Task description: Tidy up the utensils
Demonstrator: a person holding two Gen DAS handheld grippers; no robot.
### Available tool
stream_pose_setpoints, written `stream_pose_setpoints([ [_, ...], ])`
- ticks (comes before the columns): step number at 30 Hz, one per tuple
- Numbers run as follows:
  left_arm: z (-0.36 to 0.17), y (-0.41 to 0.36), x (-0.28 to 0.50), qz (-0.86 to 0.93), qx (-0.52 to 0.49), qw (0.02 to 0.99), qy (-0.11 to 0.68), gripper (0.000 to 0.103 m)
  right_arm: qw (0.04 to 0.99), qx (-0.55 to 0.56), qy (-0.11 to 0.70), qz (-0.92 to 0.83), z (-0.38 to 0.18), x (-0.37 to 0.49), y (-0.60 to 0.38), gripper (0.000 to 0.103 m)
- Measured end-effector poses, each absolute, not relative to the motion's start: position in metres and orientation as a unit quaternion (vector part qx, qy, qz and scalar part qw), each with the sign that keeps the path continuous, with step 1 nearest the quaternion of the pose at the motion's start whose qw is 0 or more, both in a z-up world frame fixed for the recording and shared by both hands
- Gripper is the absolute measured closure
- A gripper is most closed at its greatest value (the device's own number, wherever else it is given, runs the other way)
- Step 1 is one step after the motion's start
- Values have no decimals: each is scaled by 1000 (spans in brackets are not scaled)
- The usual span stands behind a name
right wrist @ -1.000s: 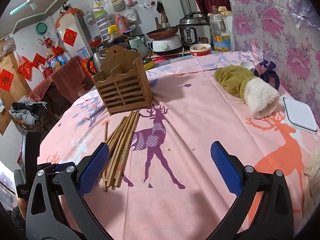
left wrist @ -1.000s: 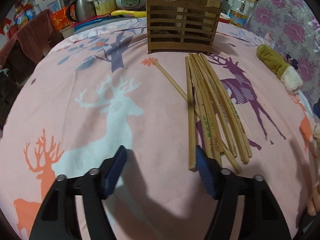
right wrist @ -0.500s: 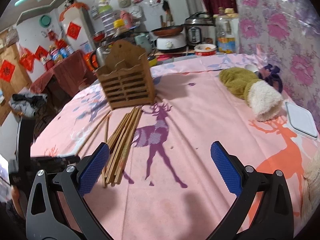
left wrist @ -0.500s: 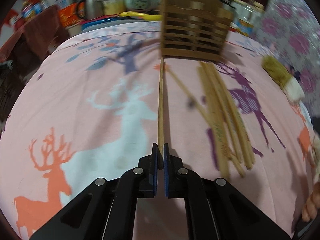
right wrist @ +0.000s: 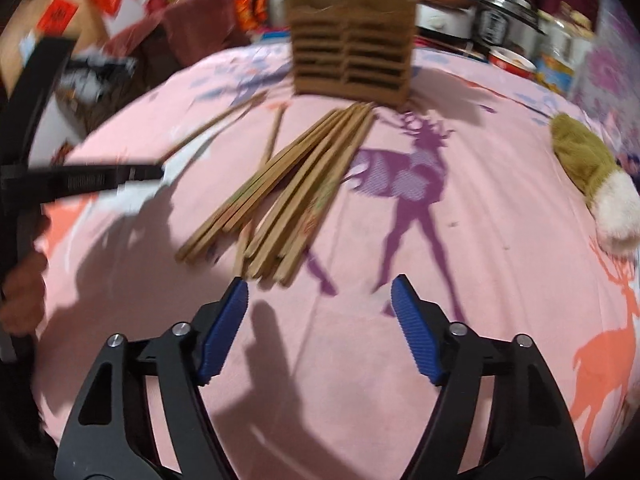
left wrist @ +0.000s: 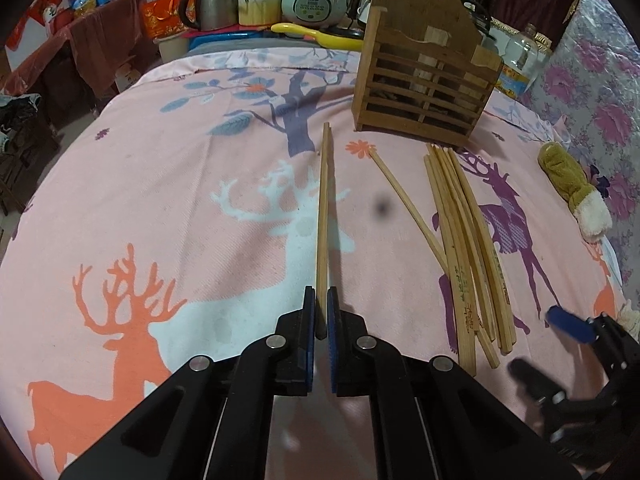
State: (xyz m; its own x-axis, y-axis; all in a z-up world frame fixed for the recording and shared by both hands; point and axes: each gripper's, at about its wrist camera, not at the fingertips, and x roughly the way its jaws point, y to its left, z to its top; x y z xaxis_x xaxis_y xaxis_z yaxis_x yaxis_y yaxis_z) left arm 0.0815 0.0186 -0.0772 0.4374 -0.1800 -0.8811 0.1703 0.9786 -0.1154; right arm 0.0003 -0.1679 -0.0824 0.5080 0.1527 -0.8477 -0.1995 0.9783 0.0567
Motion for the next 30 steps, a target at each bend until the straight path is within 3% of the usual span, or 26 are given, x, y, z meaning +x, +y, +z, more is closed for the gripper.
stream_pose_setpoints([
  [4,-76,17,80,-102,3,850,517,97,872,-59,478,85,-84,0,-163,36],
  [15,-79,19,79,-117,-9,840,530,97,885,28,462,54,-68,8,-209,41],
  [21,-82,19,79,-118,-13,836,535,96,878,38,470,77,-72,8,-204,53],
  [24,-83,20,80,-119,-16,835,537,96,876,30,474,81,-75,8,-198,53],
  [28,-84,21,80,-118,-15,833,540,77,874,26,479,81,-77,8,-196,53],
  [30,-88,19,82,-116,-11,830,546,74,874,27,479,80,-78,8,-197,53],
])
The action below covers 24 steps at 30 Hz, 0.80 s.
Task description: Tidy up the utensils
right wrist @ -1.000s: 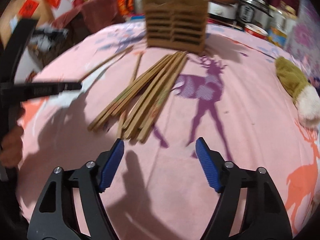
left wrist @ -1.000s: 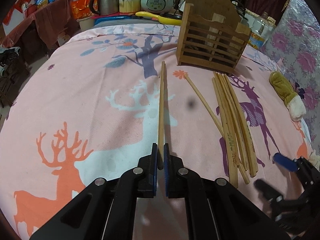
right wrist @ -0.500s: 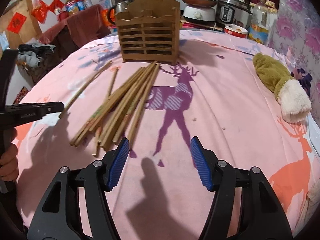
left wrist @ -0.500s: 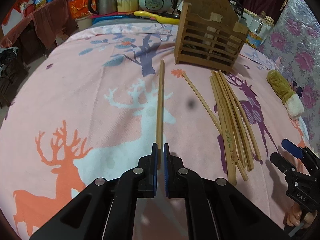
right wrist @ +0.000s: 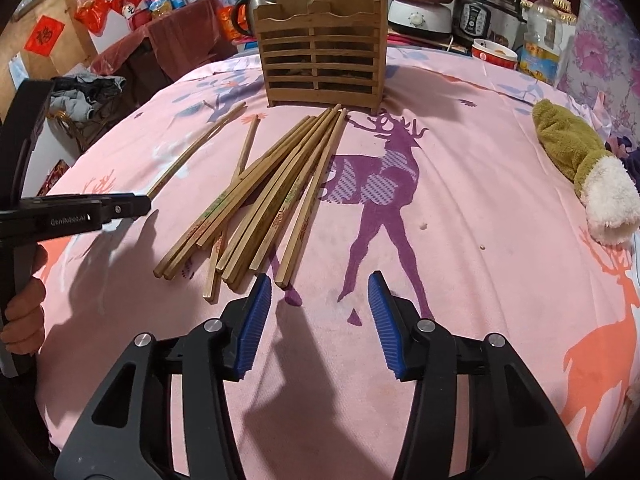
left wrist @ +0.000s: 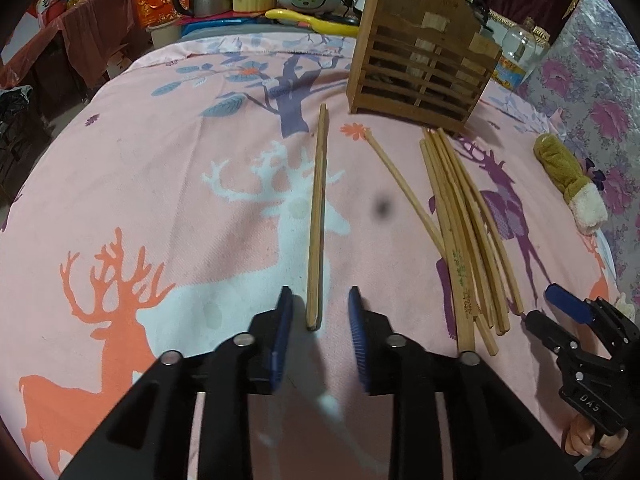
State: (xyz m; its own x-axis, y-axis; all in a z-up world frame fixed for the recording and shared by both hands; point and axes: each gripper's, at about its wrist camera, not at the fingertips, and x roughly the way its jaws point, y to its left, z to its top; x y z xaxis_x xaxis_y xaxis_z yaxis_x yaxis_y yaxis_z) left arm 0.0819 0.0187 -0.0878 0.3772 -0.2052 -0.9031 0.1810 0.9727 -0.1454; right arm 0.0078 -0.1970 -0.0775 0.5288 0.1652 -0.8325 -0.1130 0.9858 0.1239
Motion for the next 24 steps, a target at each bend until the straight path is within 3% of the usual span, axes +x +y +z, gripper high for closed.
stream_pose_setpoints([
  [4,-88,16,82,-108,5,835,540,76,873,31,480,78,-78,9,-198,53],
  [5,-89,14,81,-98,17,838,536,90,873,32,480,78,-78,9,-199,53],
  [6,-90,12,80,-91,29,841,533,97,873,32,480,78,-78,9,-199,53],
  [15,-72,6,70,-91,48,864,493,97,873,10,478,93,-81,9,-185,60],
  [18,-69,6,69,-91,49,867,487,97,871,-15,482,90,-85,12,-175,69],
  [20,-68,6,69,-92,49,867,487,97,872,-10,481,94,-85,13,-177,94],
  [24,-68,8,70,-93,43,867,488,97,876,10,475,82,-83,12,-188,96],
])
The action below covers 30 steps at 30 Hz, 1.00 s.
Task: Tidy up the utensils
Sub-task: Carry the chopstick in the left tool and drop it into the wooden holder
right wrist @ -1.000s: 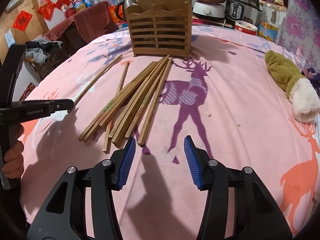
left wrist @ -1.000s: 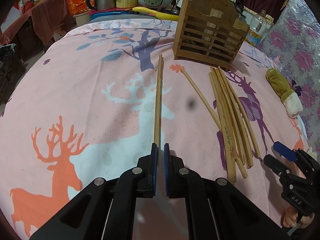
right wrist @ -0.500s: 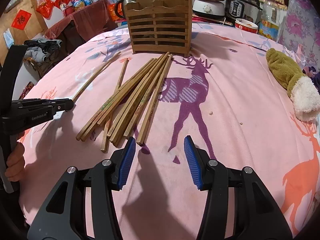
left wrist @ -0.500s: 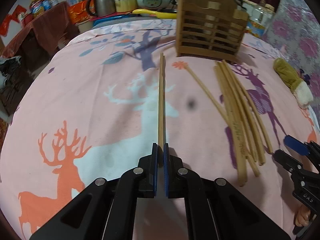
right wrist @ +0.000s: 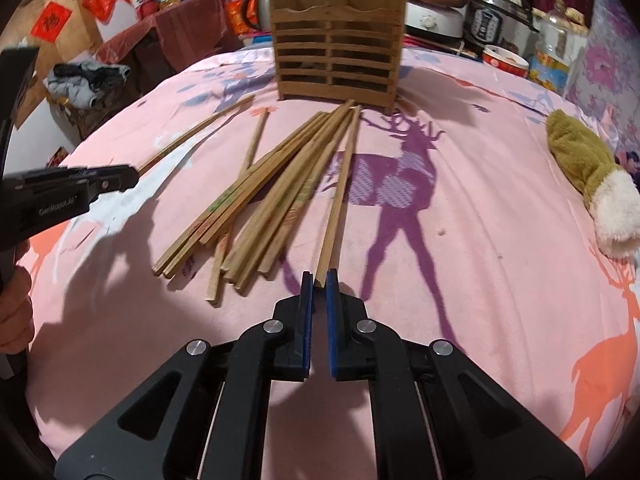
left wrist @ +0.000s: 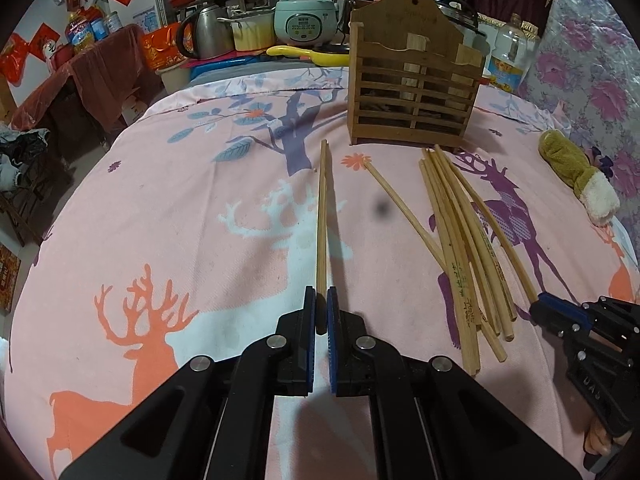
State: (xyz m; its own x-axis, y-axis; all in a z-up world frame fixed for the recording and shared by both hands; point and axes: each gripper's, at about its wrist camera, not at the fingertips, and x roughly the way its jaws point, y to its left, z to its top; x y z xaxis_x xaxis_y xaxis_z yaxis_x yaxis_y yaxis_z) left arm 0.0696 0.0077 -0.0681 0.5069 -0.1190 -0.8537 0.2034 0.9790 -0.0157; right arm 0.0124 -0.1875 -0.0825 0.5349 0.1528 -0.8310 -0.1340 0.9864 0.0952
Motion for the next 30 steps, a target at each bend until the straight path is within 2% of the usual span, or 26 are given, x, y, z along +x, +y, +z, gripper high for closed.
stream_pose_setpoints([
  [5,-58,13,66,-102,27,874,474,97,895,32,439,75,-66,6,-199,96],
  [13,-17,12,71,-115,20,888,446,97,938,35,340,54,-7,-8,-212,97],
  [21,35,-3,81,-105,42,910,398,97,952,35,298,55,48,12,-214,97],
  [30,81,-27,111,-110,52,922,368,97,959,32,277,58,75,33,-211,97],
])
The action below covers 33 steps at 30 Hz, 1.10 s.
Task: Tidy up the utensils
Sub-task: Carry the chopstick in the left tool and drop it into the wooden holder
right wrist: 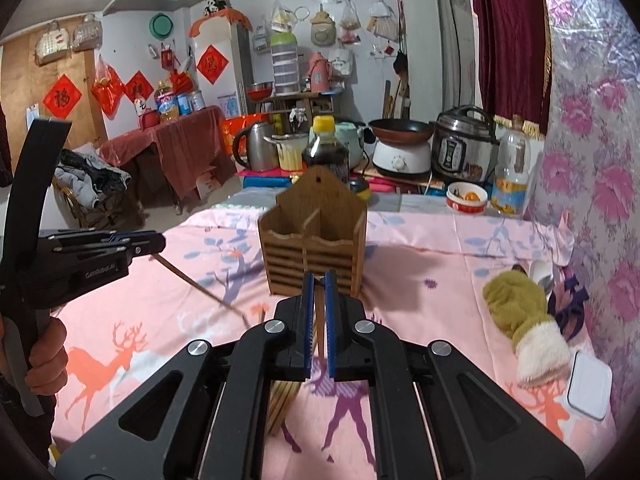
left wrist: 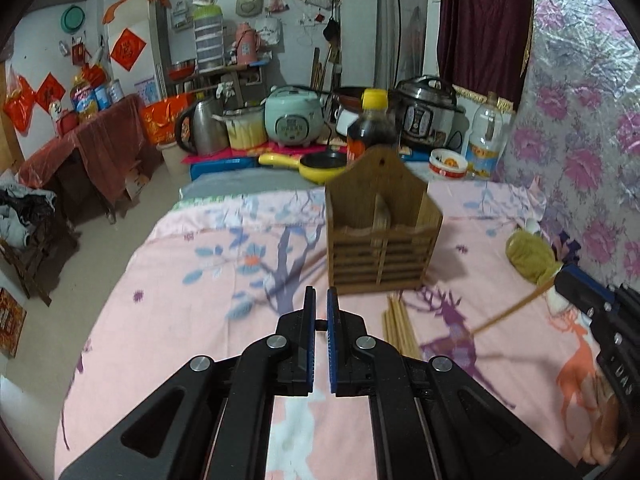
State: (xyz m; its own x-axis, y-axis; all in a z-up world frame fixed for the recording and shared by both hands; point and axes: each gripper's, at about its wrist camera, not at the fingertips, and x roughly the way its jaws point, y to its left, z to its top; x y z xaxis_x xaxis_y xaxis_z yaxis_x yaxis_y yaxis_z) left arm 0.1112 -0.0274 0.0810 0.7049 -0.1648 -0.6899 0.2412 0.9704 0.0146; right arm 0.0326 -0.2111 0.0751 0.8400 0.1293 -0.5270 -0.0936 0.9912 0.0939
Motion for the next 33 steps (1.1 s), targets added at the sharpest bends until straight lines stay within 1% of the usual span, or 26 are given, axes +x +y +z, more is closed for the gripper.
stream_pose_setpoints([
  [10,135,-54,155,-115,55,930,344,97,966,19,251,60,109,71,-201,97],
  [15,174,-64,177,-127,26,942,310,97,976,37,206,56,143,98,-203,97],
  [18,192,-72,186,-131,14,953,272,97,986,39,160,36,161,110,-203,97],
  [21,182,-82,202,-133,7,956,263,97,991,38,129,11,158,126,-201,97],
  [23,157,-86,217,-130,2,952,276,97,990,44,132,0,142,141,-202,97],
  [25,130,-86,230,-128,-3,946,299,97,986,46,162,0,119,159,-203,97],
  [28,96,-79,244,-132,-14,929,346,96,977,55,206,5,91,173,-210,91],
  [30,88,-72,245,-130,-15,928,349,82,976,60,208,2,86,168,-217,85],
  [31,87,-68,243,-121,-15,931,345,58,977,61,206,0,86,165,-219,83],
  [32,87,-64,240,-114,-17,933,340,45,977,62,203,-2,87,160,-221,79],
  [33,88,-60,237,-107,-17,937,333,43,978,61,202,-4,88,157,-222,73],
])
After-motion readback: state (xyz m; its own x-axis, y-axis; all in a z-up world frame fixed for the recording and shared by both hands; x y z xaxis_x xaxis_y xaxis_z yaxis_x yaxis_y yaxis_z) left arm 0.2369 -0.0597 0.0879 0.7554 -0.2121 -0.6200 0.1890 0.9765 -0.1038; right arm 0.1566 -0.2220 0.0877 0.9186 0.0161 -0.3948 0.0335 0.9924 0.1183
